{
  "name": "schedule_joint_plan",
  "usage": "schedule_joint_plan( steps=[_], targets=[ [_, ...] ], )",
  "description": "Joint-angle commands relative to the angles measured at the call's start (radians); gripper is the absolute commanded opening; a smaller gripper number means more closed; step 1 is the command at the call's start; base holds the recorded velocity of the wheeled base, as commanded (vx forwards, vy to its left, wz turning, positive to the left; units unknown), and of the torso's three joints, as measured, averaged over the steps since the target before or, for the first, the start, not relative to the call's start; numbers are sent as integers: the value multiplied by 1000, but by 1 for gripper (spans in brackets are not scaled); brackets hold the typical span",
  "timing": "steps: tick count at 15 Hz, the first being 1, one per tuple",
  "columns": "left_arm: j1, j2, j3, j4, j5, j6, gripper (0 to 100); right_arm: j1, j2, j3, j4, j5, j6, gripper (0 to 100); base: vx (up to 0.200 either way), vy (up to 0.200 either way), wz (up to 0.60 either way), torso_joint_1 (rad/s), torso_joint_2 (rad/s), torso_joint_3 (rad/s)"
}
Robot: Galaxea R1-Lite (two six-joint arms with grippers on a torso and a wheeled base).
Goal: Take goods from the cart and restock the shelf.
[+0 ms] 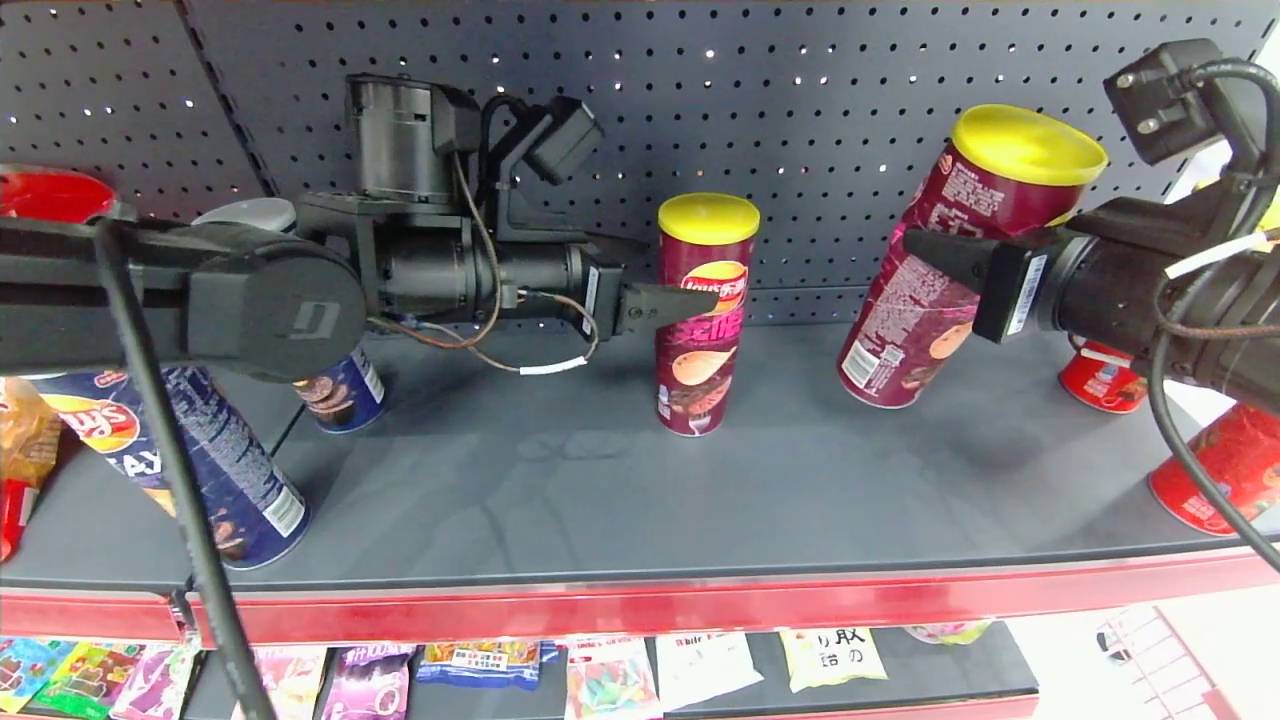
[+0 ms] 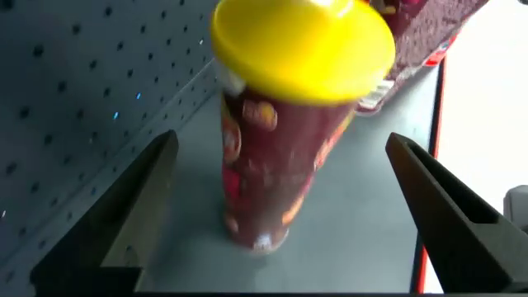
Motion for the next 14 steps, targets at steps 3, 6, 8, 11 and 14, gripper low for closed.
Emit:
schedule_joint_plan(
  steps=[3,6,8,11,14],
  targets=[
    [-29,47,-46,3,-27,0,100,-1,2,1,-1,0,0,0,0,0,0,0,0,0],
    [-29,89,-73,3,-33,4,100,-5,1,1,-1,-1,1,0,0,0,0,0,0,0],
    [-29,130,-129,2,-33,6,100,-5,-1,1,-1,-1,12,0,0,0,0,0,0,0],
    [-31,173,-182,2,-33,20,100,-7,-2,1,-1,-1,12,0,0,0,0,0,0,0],
    [-31,190,-185,2,-40,64,0,-12,-1,1,-1,-1,14,0,0,0,0,0,0,0]
  ],
)
